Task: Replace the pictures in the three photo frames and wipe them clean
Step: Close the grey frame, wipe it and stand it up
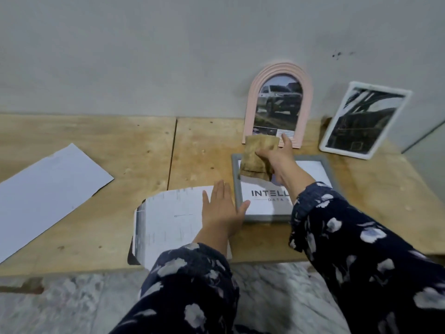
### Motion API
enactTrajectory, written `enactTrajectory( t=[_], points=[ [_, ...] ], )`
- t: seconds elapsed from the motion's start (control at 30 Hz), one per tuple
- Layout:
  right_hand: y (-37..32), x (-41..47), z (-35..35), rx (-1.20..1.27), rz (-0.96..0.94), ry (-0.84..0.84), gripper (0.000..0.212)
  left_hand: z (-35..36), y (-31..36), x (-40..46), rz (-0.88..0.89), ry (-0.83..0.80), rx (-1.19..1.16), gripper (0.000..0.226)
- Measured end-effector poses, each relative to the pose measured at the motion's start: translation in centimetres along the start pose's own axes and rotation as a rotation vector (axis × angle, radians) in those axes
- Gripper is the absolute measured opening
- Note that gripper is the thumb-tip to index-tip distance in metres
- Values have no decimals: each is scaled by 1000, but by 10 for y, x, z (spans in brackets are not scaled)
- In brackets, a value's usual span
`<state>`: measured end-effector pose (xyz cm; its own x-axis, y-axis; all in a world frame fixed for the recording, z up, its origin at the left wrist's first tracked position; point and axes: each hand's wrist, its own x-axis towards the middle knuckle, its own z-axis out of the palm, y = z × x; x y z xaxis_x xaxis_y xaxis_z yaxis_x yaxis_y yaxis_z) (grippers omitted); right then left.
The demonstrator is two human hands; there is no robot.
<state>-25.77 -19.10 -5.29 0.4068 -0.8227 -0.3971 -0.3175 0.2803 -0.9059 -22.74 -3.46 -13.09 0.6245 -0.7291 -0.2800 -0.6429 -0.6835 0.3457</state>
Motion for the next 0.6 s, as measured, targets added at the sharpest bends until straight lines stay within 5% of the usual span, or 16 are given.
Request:
enactTrajectory(
  t=[0.13, 0.4, 0.6],
  points=[
    [7, -2, -23, -315, -131, 90, 26, 31, 17, -24, 122, 198, -84, 97],
    [25, 7, -21, -773, -369, -39, 35, 59, 28, -34, 38, 284, -112, 111],
    [22, 29, -2, -790, -521, -25, 46, 43, -5, -23, 108, 220, 51, 115]
  ],
)
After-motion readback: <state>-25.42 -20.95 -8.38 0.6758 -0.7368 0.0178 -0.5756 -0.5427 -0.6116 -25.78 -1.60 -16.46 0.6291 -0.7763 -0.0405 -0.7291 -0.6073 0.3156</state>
